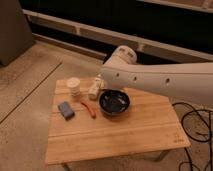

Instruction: Push the eraser across the table

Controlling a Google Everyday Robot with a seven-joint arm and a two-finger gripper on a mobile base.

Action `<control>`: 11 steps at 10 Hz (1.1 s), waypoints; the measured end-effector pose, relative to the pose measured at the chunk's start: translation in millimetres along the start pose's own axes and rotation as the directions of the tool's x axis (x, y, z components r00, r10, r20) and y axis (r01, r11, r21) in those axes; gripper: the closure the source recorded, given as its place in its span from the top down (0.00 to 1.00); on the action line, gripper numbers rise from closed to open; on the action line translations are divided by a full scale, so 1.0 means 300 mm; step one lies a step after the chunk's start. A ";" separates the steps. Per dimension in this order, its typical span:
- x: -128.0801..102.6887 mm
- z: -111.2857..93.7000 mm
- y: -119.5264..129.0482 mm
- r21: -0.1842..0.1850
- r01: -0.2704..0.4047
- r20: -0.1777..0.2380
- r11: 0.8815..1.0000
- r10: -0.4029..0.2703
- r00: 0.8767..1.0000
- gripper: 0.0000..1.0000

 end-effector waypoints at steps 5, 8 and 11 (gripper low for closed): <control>-0.078 -0.007 -0.103 -0.006 -0.063 0.033 0.998 0.063 0.997 0.65; -0.210 -0.005 -0.258 -0.067 -0.092 0.128 0.993 0.100 0.987 0.65; -0.285 0.073 -0.297 -0.140 -0.039 0.152 0.989 0.061 0.986 0.65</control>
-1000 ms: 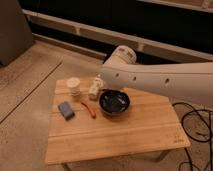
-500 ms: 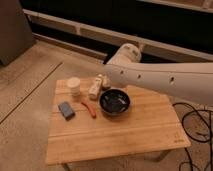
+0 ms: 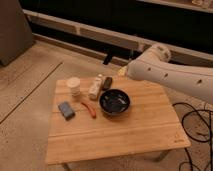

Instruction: Push the eraser across the table

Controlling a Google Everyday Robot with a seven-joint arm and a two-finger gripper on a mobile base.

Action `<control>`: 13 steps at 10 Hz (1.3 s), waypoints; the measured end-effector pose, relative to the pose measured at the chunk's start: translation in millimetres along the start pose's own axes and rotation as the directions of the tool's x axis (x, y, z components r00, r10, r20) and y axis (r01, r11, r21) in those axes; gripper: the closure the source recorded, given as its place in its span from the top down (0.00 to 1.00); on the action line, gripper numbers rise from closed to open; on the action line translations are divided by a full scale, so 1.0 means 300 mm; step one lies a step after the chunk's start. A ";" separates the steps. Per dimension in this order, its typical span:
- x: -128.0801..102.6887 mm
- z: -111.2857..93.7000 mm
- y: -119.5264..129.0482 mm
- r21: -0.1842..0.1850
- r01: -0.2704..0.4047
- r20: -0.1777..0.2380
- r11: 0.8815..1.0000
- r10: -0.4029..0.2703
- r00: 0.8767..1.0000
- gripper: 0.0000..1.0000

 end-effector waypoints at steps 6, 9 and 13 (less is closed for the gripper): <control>-0.018 0.107 -0.003 -0.034 0.009 -0.047 0.999 -0.011 0.999 0.65; -0.075 0.169 -0.035 -0.004 -0.038 -0.043 0.999 0.038 0.998 0.65; -0.126 0.360 -0.016 0.016 -0.090 -0.116 0.996 0.091 0.989 0.65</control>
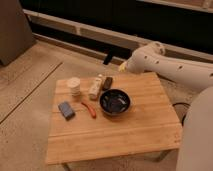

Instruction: Push the eraser across the table

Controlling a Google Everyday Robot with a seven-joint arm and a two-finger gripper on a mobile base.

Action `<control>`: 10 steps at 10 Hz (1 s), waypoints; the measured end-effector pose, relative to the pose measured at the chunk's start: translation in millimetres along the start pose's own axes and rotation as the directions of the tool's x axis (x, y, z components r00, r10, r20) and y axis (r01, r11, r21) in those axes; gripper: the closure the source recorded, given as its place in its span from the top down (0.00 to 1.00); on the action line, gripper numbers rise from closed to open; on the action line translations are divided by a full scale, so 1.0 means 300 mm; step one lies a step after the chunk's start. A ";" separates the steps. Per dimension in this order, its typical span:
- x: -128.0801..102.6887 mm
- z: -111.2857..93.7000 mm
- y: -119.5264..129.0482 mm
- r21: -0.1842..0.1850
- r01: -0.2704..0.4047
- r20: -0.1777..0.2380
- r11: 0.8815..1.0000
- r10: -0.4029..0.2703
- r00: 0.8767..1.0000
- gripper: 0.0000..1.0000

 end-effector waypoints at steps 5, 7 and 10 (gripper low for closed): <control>0.022 0.271 0.060 0.099 0.077 -0.182 0.992 -0.058 0.982 0.65; 0.016 0.361 0.080 0.126 0.115 -0.239 0.985 -0.082 0.968 0.65; 0.056 0.479 0.054 0.189 0.163 -0.328 0.968 -0.094 0.940 0.65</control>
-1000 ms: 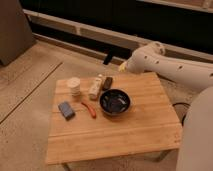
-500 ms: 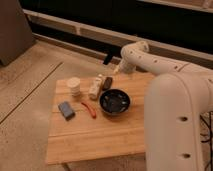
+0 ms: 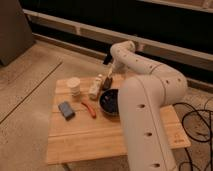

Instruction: Push the eraser across the table

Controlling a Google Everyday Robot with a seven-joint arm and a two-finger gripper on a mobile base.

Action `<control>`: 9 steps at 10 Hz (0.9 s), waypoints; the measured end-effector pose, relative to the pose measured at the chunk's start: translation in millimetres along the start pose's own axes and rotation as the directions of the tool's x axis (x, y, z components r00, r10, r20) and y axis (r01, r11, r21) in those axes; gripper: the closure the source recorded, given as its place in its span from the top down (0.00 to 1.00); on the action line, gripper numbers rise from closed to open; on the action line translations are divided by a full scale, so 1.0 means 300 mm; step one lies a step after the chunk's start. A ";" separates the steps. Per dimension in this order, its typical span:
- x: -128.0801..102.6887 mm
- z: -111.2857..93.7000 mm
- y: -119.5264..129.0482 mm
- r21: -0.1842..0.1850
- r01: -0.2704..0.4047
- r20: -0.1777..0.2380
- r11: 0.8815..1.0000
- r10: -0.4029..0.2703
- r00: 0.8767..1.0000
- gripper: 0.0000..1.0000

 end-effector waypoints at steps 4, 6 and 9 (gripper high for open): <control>0.012 0.095 0.049 0.002 -0.023 -0.089 1.000 0.023 0.996 0.65; 0.024 0.132 0.069 0.000 -0.029 -0.131 1.000 0.029 0.991 0.65; 0.044 0.170 0.056 0.030 -0.025 -0.176 0.999 0.030 0.984 0.65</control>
